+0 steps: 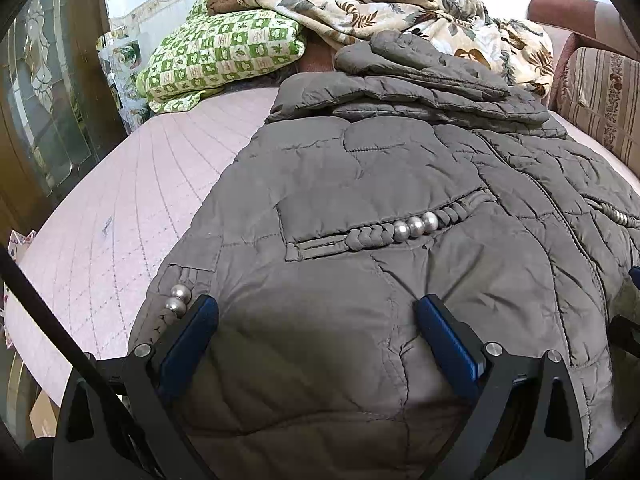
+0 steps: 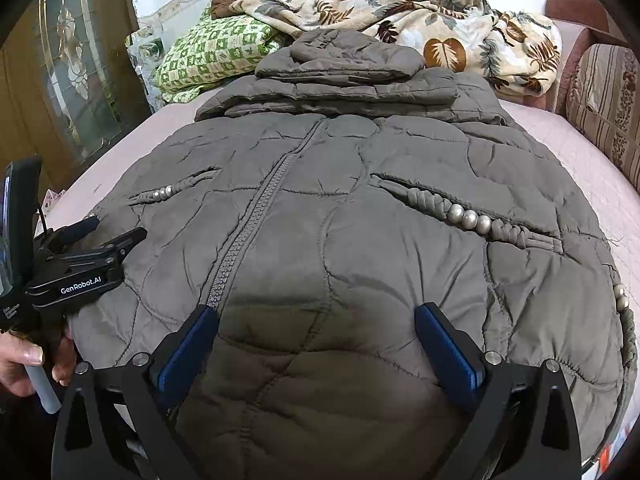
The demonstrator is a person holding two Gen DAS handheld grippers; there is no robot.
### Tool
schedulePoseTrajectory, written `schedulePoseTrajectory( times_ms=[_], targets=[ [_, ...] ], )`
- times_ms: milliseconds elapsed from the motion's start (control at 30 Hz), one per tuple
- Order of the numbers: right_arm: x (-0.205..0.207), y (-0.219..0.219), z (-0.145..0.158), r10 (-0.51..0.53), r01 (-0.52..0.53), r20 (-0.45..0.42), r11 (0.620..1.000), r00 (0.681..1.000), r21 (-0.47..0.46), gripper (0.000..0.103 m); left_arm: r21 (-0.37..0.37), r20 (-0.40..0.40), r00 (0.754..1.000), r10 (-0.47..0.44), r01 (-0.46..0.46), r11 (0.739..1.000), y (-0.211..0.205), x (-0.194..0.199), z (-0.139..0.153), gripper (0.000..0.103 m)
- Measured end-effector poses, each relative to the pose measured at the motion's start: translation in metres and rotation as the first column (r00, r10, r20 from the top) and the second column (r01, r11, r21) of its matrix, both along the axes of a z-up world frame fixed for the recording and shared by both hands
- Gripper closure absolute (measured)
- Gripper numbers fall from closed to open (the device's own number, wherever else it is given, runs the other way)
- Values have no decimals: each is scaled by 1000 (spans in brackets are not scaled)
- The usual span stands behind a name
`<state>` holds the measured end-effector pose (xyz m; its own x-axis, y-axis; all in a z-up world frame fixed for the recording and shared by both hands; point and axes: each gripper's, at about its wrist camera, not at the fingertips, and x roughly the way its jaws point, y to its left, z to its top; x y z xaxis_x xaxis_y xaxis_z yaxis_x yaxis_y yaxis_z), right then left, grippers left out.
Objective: Fold large clothes
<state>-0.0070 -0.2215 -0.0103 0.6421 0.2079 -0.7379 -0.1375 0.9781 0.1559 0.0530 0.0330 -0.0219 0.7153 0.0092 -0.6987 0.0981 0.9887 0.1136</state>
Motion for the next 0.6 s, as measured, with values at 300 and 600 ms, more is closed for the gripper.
schedulePoseTrajectory(
  times_ms=[300,600],
  targets=[
    [-3,2,2,8,-8,11,1000,1000,-16,2,-3,10,1000,-9,9,1000,1,-2,0,3],
    [-24,-14,25,13,-13,6,998,1000,67,2,-11,-60,996,-74,73,997,9,-22,18,3]
  ],
)
